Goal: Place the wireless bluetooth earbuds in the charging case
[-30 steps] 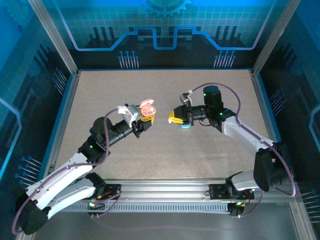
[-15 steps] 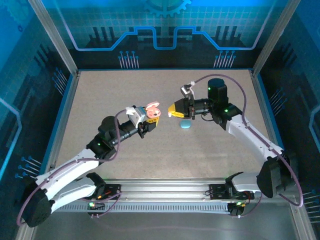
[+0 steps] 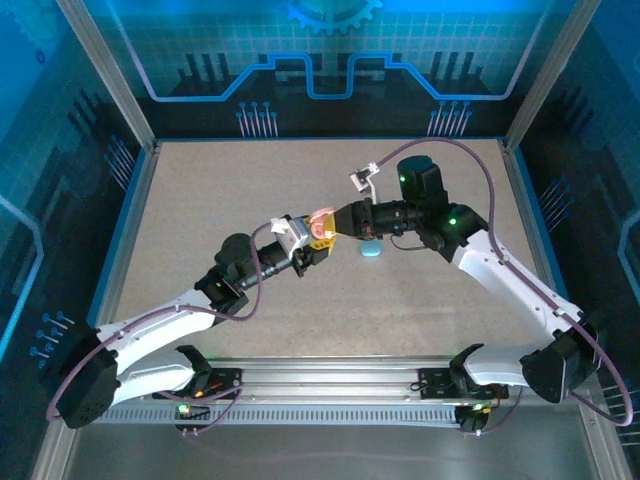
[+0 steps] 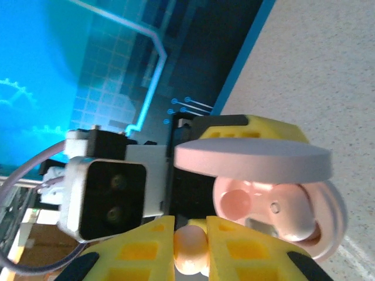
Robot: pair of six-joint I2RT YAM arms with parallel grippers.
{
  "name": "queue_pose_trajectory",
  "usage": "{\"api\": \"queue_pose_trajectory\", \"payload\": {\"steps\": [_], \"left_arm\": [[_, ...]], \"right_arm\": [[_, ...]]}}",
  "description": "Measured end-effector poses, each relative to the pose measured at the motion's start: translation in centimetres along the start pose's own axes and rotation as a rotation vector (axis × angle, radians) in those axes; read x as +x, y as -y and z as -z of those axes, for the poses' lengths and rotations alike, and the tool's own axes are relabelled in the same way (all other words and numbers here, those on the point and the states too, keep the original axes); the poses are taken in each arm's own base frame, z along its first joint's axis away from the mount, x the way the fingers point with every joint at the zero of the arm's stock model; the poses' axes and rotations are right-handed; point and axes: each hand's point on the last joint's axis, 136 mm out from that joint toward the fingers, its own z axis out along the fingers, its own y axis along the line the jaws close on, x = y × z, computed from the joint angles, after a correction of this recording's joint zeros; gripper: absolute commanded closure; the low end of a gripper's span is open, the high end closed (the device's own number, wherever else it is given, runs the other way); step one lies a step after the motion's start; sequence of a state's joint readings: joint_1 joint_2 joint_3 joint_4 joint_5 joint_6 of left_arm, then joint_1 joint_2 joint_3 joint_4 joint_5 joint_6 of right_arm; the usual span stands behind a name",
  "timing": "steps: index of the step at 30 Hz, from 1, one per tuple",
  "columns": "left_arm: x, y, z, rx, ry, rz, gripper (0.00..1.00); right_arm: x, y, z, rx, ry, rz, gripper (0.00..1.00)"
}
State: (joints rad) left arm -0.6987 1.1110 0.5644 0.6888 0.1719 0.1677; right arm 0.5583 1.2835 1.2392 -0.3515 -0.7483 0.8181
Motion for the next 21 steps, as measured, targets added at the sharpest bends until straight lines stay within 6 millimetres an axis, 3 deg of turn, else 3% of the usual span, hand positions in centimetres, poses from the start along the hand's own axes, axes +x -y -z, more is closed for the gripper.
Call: {"api": "queue_pose_trajectory", "payload": {"steps": [21], "left_arm": [[0.5,0.5,-0.5,0.010,-0.006,0.003,0.67]], "right_arm": [[-0.8,1.3,-1.1,0.153,0.072,0.040,0.82]]}}
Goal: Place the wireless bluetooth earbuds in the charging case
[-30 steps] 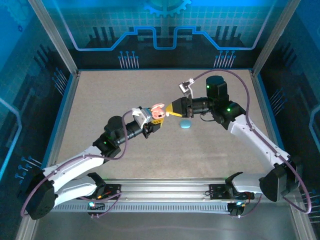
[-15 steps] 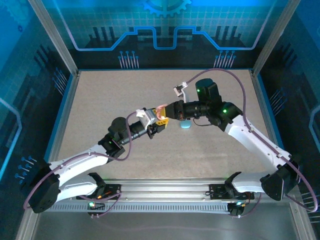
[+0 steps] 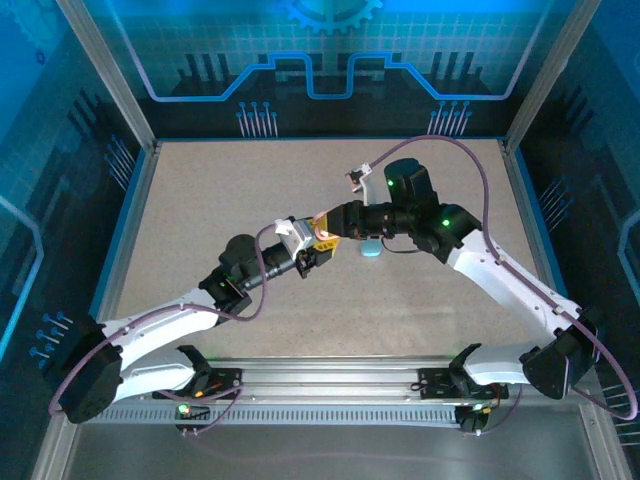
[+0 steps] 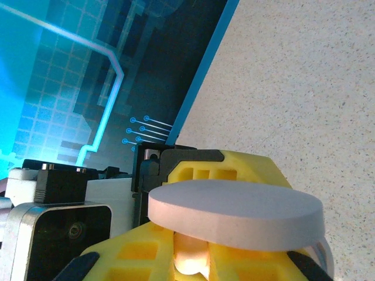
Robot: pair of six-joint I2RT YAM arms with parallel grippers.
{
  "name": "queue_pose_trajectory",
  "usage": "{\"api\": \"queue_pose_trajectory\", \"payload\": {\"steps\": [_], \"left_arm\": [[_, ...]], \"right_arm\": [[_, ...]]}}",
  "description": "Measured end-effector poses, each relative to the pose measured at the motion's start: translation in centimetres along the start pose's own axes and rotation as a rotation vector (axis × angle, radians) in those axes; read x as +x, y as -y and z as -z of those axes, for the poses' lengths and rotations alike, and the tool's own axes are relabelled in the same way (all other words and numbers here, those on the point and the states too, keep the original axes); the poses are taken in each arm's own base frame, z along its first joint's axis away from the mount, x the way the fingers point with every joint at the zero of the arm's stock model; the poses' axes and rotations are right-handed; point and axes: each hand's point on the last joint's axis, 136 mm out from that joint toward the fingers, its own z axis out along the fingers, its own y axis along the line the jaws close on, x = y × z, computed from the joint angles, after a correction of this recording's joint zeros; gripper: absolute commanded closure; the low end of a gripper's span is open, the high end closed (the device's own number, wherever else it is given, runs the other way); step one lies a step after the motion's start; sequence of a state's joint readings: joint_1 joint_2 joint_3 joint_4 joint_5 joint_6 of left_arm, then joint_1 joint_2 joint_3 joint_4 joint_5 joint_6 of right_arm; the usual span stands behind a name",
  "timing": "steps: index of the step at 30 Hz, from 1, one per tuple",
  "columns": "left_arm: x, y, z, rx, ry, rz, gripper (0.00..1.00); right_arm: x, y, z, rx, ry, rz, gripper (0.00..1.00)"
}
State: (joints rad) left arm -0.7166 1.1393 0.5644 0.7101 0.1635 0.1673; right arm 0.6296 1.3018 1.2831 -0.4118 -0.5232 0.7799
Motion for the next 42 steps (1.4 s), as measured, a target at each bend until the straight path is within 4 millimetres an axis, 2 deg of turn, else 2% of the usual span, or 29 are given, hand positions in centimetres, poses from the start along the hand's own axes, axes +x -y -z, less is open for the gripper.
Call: {"api": "queue_pose_trajectory", "payload": {"steps": [18,29,42], "left_arm": [[0.32,-0.32,-0.20,-0.017,0.000,0.029,0.67],[0.05,-0.26,-0.24,-0.016,0.014,0.034,0.67],[-0.13,-0.24,-0.24,-0.018,0.021,0.033,0.67]], "right_arm": [[-0.14,0.24,-0.55,0.046,0.023,0.017,0.80],[-0.10,0.03,-0.30,0.115,0.027,0.065,0.72],[-0.18,0.15,0.22,0.161,0.029,0.078,0.69]]}}
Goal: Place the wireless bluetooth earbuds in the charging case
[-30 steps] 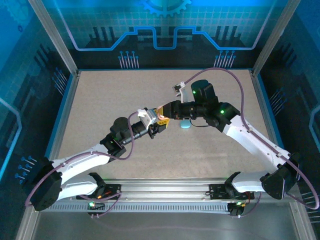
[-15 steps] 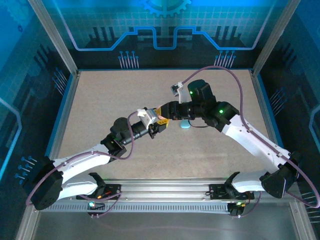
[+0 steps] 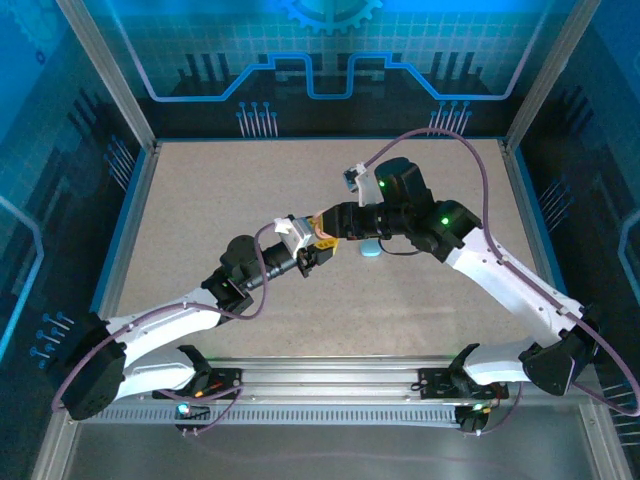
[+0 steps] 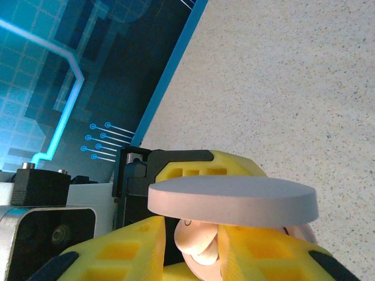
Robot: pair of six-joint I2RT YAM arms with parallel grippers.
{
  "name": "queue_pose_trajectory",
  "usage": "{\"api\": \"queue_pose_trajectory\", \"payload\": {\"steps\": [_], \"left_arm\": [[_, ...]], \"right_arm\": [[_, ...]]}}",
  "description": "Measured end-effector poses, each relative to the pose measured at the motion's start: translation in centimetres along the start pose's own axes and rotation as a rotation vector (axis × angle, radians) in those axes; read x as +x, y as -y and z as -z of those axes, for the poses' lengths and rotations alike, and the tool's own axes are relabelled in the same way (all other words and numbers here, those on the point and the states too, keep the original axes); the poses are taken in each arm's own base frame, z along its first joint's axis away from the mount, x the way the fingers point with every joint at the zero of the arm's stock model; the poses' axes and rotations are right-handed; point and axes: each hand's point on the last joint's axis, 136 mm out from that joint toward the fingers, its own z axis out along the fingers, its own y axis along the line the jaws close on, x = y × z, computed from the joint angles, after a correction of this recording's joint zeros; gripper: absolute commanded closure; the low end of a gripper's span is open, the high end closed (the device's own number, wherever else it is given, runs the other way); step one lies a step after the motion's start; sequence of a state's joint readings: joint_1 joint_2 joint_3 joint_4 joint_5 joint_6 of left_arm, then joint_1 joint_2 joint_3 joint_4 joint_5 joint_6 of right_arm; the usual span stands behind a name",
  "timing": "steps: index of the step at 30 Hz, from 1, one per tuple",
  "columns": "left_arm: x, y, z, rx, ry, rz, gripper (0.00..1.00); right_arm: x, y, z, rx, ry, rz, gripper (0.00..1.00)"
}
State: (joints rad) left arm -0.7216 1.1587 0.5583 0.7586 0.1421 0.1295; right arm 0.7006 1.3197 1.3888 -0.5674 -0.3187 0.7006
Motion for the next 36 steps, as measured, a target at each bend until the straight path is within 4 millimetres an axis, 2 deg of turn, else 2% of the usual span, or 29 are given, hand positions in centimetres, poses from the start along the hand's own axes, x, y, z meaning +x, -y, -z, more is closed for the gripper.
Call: {"api": "queue_pose_trajectory", "payload": {"steps": [19,25,36], "left_arm": [[-0.17,-0.28,0.00,-0.018,0.007,-0.002,0.67],[-0.24,-0.30,0.00,-0.021,0.010,-0.002,0.67],[-0.03,-0.30,0.04,-0.023,0.005,-0.001,0.67]], "right_arm": [[0.11,-0.21,-0.42,0.022,-0.062,0.006,0.74],[0.62,-0.80,-0.37,0.002,-0.086,0.003,0.70],[0.72,-0.31,-0.09,0.042,-0.087,-0.004,0.66]]}}
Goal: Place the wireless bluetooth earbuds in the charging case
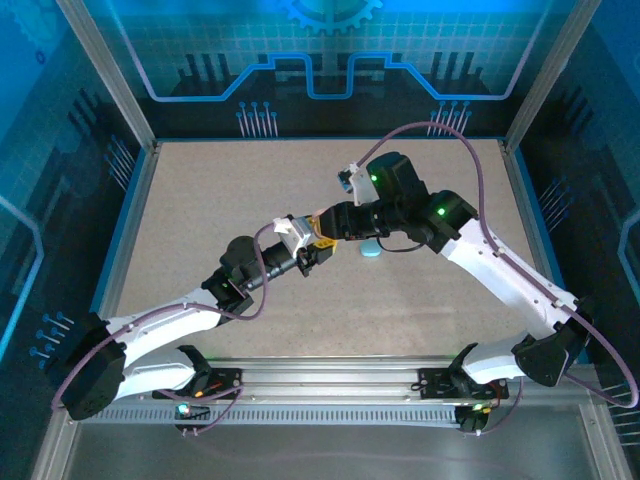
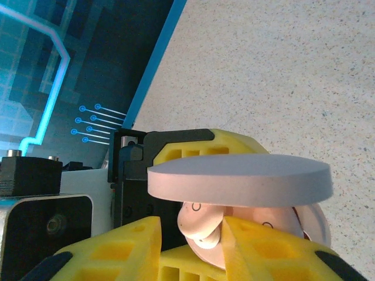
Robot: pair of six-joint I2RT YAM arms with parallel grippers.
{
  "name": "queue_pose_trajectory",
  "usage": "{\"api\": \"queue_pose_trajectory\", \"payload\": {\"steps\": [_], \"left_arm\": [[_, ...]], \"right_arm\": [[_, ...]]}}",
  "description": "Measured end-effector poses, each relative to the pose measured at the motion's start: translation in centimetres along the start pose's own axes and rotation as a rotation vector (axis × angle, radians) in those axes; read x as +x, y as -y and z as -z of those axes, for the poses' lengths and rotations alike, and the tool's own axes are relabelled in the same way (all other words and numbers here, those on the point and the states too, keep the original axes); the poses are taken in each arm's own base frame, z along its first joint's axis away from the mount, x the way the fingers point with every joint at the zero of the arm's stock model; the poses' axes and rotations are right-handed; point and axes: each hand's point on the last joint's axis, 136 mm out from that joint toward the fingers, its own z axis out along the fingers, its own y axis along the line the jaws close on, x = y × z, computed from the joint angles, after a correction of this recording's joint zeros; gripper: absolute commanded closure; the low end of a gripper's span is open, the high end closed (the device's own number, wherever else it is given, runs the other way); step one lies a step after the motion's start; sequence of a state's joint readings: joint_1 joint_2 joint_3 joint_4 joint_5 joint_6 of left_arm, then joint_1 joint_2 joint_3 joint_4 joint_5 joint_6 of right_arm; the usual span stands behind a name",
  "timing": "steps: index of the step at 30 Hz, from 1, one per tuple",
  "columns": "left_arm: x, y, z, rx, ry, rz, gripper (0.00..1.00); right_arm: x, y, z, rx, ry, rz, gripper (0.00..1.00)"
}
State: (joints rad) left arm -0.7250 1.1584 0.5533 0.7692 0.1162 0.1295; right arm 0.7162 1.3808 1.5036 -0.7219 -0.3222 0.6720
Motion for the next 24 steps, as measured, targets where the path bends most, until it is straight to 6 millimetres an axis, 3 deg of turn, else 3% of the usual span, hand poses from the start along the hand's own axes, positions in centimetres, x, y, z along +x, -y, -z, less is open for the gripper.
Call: {"api": "queue_pose_trajectory", "payload": {"steps": [13,16,21,24], "left_arm": [[-0.2,0.0,0.0,-0.001,0.008,-0.002,0.67],[-0.2,-0.1,0.0,-0.004,0.008,-0.002,0.67],[-0.2,-0.1,0.0,-0.004,0.007,-0.001,0.67],[-0.2,0.4,0.0,0.023,0.010,-0.001,0.67]], "right_arm": [[0.3,-0.6,0.8,0.001,-0.002,0.015,0.64],[0.0,-1.4,1.9,-0.015,0.031,0.041,0.64],[-1.0,-2.9,5.6,-0.038,0.162,0.111,0.60],[-1.7,-2.7,7.6,-0.016,0.240,0.121,0.58]]}}
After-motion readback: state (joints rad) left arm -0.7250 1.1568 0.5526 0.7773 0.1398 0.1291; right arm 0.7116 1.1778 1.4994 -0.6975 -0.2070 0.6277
